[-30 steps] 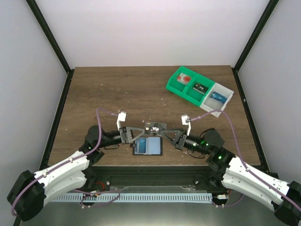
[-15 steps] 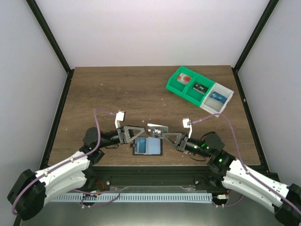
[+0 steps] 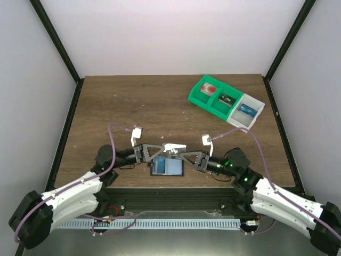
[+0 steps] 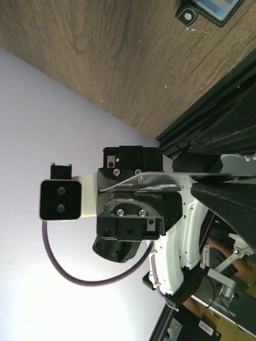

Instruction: Take the credit cards out of the card holder

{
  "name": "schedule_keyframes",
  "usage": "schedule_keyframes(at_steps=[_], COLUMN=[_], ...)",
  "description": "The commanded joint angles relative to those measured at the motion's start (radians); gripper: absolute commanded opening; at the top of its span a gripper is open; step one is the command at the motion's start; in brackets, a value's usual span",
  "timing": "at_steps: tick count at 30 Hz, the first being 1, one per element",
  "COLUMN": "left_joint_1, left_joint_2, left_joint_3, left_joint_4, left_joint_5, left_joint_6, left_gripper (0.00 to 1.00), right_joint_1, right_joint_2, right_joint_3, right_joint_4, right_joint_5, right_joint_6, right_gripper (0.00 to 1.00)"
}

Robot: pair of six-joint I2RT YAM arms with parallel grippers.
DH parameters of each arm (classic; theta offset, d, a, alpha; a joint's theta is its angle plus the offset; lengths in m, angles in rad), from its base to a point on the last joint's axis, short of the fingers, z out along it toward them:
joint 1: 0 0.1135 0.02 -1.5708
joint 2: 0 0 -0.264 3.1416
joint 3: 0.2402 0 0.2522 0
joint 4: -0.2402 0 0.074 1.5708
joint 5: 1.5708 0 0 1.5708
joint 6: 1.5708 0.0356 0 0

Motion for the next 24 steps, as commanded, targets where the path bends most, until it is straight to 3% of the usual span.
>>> schedule_keyframes(at_steps=[1, 6, 10, 13, 14, 18, 24], left_joint_1=[0.002, 0.002, 0.001, 0.002, 0.001, 0.005, 0.011], left_joint_2=[-0.028, -0.039, -0.044, -0.049, -0.049, -0.057, -0.089], left_joint_3=[-0.021, -0.035, -0.039, -0.044, -0.043, -0.022, 0.096], left_joint_4=[0.034, 0.038, 0.038, 0.025, 0.011, -0.079, -0.464], left_joint_5=[-0.011, -0.022, -0.025, -0.033, -0.038, -0.043, -0.1], left_joint_6=[-0.003, -0.013, -0.011, -0.009, -0.007, 0.029, 0.253], left_gripper=[0.0, 0.0, 0.0, 0.0, 0.05, 0.49, 0.8], right_joint_1=[-0.001, -0.001, -0.001, -0.001, -0.001, -0.001, -0.026], right_joint_2=[-0.051, -0.091, -0.064, -0.045, -0.045, -0.036, 0.004], right_joint_3=[0.022, -0.02, -0.024, -0.027, -0.028, -0.007, 0.139], right_joint_4=[-0.044, -0.017, 0.024, 0.053, 0.052, 0.032, -0.192], right_joint_5=[0.016, 0.043, 0.016, -0.002, 0.005, 0.049, 0.16], right_joint_6=[-0.009, 0.049, 0.062, 0.059, 0.056, 0.028, -0.128], right_gripper=[0.18, 0.17, 0.01, 0.01, 0.01, 0.0, 0.01])
